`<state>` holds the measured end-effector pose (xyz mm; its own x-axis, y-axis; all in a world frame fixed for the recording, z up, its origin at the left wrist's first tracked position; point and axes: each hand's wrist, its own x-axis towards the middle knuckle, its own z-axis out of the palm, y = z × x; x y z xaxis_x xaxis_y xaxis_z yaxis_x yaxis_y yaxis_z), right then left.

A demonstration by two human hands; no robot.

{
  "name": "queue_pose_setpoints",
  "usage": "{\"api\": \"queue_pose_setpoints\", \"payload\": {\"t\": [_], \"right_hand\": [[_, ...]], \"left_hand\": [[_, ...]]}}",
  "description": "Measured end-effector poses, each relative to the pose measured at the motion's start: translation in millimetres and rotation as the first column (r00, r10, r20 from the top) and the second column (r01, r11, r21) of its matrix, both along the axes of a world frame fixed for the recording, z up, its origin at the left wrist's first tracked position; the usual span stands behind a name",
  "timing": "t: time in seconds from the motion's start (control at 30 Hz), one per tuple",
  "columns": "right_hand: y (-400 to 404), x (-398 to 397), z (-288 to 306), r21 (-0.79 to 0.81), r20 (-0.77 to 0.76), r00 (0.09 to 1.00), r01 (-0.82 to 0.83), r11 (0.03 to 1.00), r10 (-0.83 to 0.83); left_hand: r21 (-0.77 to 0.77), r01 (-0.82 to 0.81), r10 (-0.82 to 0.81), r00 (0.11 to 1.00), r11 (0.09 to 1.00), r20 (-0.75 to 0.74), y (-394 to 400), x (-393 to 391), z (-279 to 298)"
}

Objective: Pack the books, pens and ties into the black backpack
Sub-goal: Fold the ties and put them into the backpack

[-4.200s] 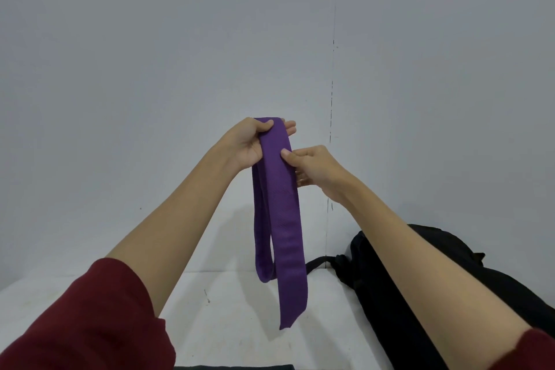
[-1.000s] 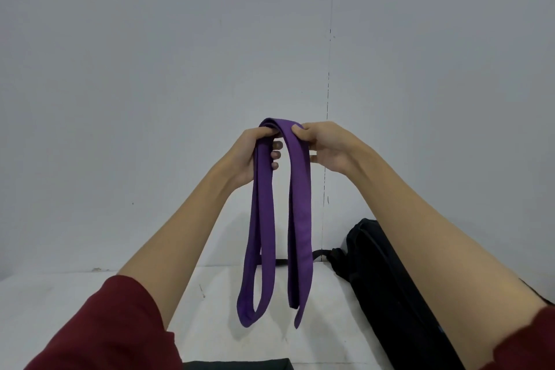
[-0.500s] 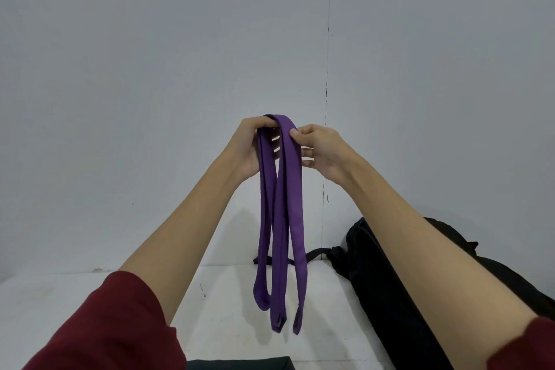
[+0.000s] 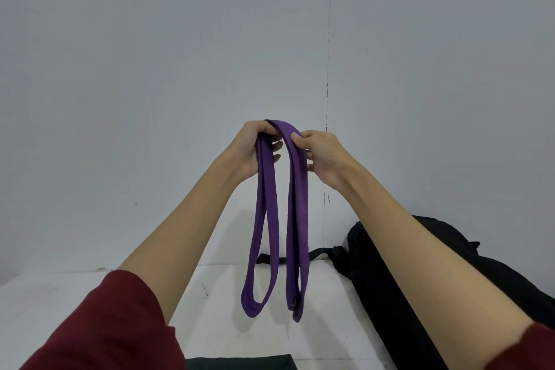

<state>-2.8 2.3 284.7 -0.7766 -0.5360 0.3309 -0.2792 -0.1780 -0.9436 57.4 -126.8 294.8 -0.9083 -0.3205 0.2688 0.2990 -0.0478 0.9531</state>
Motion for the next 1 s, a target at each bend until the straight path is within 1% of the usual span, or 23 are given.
{"api": "queue_pose_setpoints", "payload": {"t": [0.07,0.2,0.27,0.4,0.47,0.6,0.67,0.83,0.9,1.0], "right_hand": [[-1,1,-1,0.01,-0.009,1.0,0.021,1.0,-0.021],[-2,4,-4,0.006,0.001,0.999,0.04,0.999,-0.04],[-3,5,-5,0.0,0.005,0.999,0.033,0.999,-0.033],[-4,7,-9,0.038,-0.073,0.997,0.027,0.999,-0.024],[-3,6,-11,0.056,-0.094,0.995,0.033,0.998,-0.028],[-1,6,-11,0.031,-0.076,0.997,0.033,0.999,-0.031],[-1,6,-9,-0.001,-0.032,0.999,0.01,1.0,-0.01],[-4,11,-4,-0.055,0.085,0.993,-0.083,0.995,0.087],[-6,13,-5,-0.07,0.096,0.989,-0.105,0.992,0.112],[-8,13,-8,-0.092,0.071,0.993,-0.093,0.991,0.099]], "left_hand": [[0.03,-0.003,0.003,1.0,1.0,-0.003,1,0,-1],[0.149,0.038,-0.033,0.999,0.988,-0.035,9,1,-2],[0.171,0.041,-0.032,0.998,0.984,-0.054,12,1,-3],[0.188,-0.01,0.021,0.998,0.982,-0.057,15,0,-1],[0.164,-0.028,0.035,0.998,0.986,-0.045,16,1,0],[0.052,-0.049,0.051,0.998,0.997,-0.039,13,-1,1],[0.019,-0.047,0.048,0.998,0.999,-0.045,13,-1,0],[0.091,-0.009,0.016,0.997,0.996,-0.077,21,3,1],[0.113,-0.004,0.012,0.997,0.994,-0.071,23,5,1],[0.153,-0.007,0.017,0.998,0.988,-0.065,27,5,0]]}}
